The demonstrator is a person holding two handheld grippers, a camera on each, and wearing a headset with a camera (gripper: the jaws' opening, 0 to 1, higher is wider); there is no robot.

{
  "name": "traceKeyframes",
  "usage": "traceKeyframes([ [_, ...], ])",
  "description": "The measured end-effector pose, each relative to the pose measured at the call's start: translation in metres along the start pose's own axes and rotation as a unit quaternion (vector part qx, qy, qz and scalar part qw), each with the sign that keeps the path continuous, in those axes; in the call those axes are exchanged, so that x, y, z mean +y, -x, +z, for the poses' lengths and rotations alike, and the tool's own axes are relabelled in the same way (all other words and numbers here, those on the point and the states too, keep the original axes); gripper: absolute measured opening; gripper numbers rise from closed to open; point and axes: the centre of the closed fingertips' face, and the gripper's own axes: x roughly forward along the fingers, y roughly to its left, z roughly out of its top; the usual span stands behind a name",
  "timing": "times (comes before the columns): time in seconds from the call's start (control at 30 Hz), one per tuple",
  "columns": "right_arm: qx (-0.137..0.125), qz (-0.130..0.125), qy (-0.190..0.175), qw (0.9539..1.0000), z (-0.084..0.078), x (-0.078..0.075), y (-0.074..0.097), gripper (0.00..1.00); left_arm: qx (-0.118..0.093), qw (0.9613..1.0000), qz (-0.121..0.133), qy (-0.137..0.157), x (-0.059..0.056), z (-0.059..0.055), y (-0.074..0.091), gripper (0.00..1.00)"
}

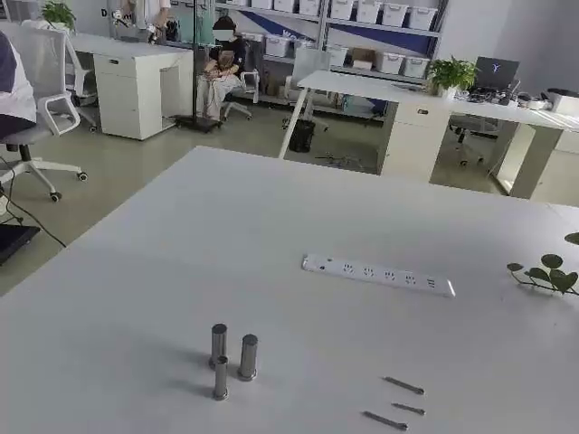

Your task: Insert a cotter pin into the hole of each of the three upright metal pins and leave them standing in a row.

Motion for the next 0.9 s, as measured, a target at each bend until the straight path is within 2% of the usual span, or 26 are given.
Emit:
traceKeyframes([
  [0.27,0.003,0.001,0.003,1.0,-0.0005,0.0009,-0.0005,0.97,-0.007,1.0,0.001,0.006,0.0029,0.0032,-0.0002,0.99],
  [0.4,0.005,0.001,0.004,1.0,-0.0004,0.0011,-0.0008,0.97,-0.003,1.0,-0.001,0.003,0.0032,0.0025,-0.0006,0.99],
  [0.67,0.01,0.001,0.006,0.9999,-0.0012,0.0014,-0.0018,0.96,-0.007,0.9999,-0.005,0.006,0.0034,0.0029,0.0007,0.91],
  [0.9,0.009,0.004,0.003,0.9999,-0.0004,0.0018,-0.0016,0.97,0.002,0.9999,-0.009,0.007,0.0017,-0.0001,-0.0004,0.95],
])
